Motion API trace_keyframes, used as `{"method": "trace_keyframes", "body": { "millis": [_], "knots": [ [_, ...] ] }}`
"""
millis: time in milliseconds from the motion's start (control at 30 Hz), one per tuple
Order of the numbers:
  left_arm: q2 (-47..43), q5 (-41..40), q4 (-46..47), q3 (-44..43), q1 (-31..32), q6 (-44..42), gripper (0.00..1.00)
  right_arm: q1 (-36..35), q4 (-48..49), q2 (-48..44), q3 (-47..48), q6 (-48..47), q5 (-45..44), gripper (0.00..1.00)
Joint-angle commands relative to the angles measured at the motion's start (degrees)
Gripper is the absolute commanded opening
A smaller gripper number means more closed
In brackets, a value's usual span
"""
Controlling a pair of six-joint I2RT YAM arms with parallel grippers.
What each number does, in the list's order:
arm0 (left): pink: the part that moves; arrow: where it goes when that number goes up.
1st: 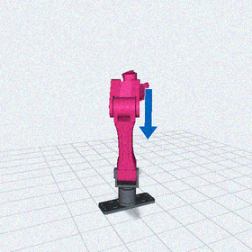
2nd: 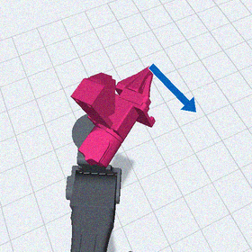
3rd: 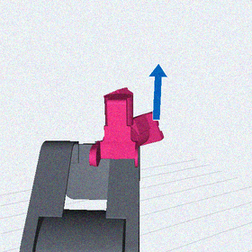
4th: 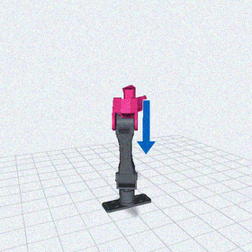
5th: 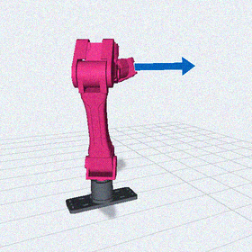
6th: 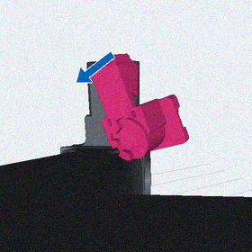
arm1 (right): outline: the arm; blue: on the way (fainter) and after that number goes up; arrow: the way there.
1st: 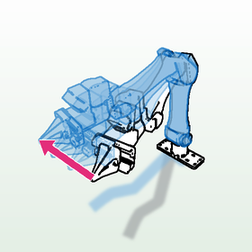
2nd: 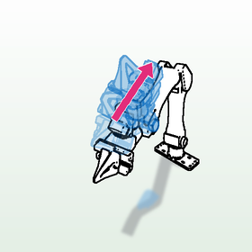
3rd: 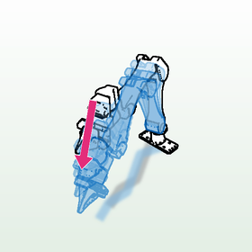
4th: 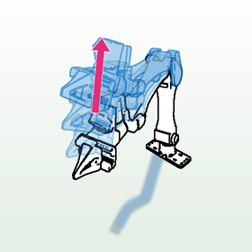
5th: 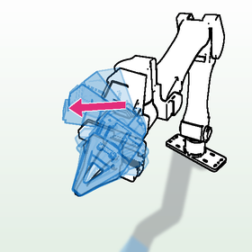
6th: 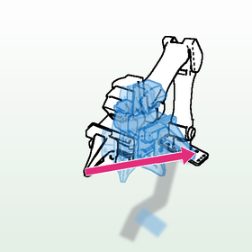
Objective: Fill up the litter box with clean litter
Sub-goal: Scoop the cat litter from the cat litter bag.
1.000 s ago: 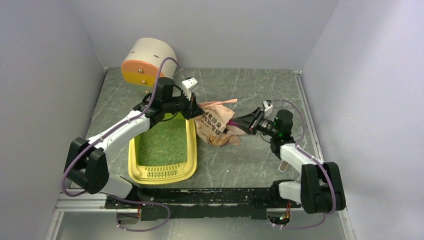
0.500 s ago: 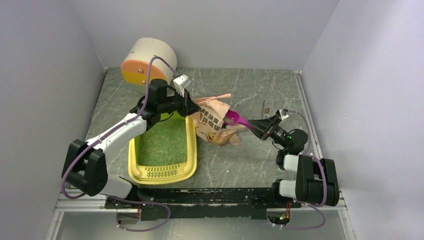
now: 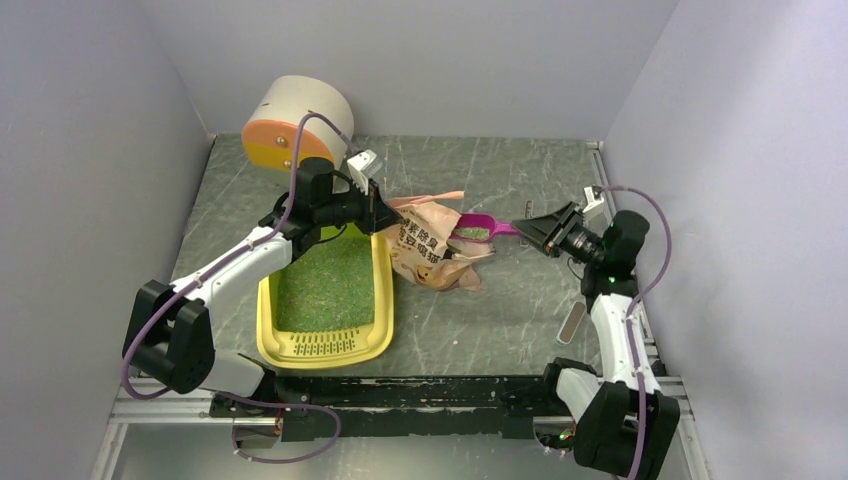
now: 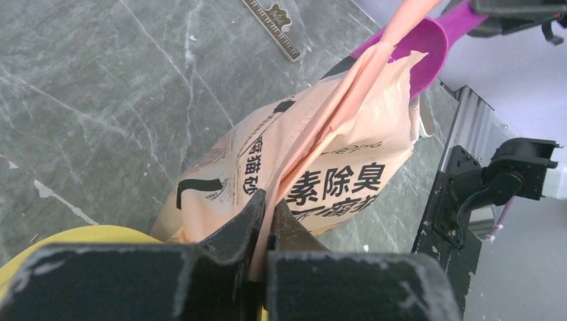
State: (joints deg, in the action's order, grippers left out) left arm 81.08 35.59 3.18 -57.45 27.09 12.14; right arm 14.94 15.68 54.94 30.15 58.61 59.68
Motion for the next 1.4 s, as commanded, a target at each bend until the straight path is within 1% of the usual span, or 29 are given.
{"method": "trace_keyframes", "body": {
  "millis": [0,67,167,200,300,400,467,533,667,767,833,1000,1100,1133,1200,1233,1367],
  "knots": [
    [-2.5,5.5,2.7,-2.5,-0.4,-1.7,0.05,-1.4,-32.2,2.6,8.5,-23.3,-3.8,0.00],
    [-2.4,6.5,2.7,-2.7,-0.1,-2.1,0.05,-5.0,-37.6,4.6,12.7,-27.5,-8.4,0.00],
    [-1.9,6.7,2.5,-3.3,0.5,-2.0,0.05,-13.6,-42.4,7.3,18.1,-30.4,-16.1,0.00],
    [-1.8,6.8,2.3,-3.6,0.8,-2.1,0.05,-17.5,-43.4,8.5,20.0,-30.9,-19.2,0.00],
    [-1.7,5.9,1.2,-4.4,1.7,-2.6,0.05,-26.8,-46.7,11.4,25.9,-32.0,-32.9,0.00],
    [-2.2,4.6,1.3,-4.3,1.9,-2.2,0.05,-33.1,-50.7,15.9,31.6,-33.9,-40.9,0.00],
    [-2.7,2.5,0.9,-4.2,1.9,-1.8,0.05,-37.5,-54.2,19.0,35.3,-34.6,-47.8,0.00],
    [-3.1,1.5,1.0,-3.9,1.9,-1.7,0.05,-41.0,-56.9,21.3,37.8,-35.0,-52.9,0.00],
    [-3.1,2.2,0.8,-4.0,1.9,-2.0,0.05,-45.0,-61.8,24.3,41.5,-35.4,-60.1,0.00],
    [-3.4,2.3,0.9,-3.9,1.9,-2.0,0.05,-48.8,-68.1,26.9,45.8,-34.7,-70.3,0.00],
    [-3.7,2.2,1.3,-3.5,1.9,-1.9,0.05,-50.7,-70.3,27.8,47.7,-34.2,-74.4,0.00],
    [-3.8,1.8,1.7,-2.9,1.9,-1.8,0.05,-54.4,-73.1,31.1,50.0,-32.8,-80.6,0.00],
    [-3.9,0.1,0.8,-2.4,1.9,-2.1,0.05,-54.8,-71.2,32.4,49.1,-32.9,-80.0,0.00],
    [-3.7,-1.0,0.3,-2.0,1.8,-2.2,0.05,-54.8,-69.9,32.9,48.3,-33.2,-78.6,0.00],
    [-2.9,-3.8,-1.0,-1.2,1.8,-3.2,0.05,-54.6,-63.5,33.8,44.9,-35.3,-73.3,0.00],
    [-2.3,-4.5,-1.1,-0.6,1.6,-3.4,0.05,-54.6,-62.6,35.0,44.6,-35.6,-70.4,0.00],
    [-1.5,-3.2,0.3,0.5,1.5,-3.2,0.05,-54.1,-57.1,37.2,42.9,-35.6,-63.3,0.00]
  ]
}}
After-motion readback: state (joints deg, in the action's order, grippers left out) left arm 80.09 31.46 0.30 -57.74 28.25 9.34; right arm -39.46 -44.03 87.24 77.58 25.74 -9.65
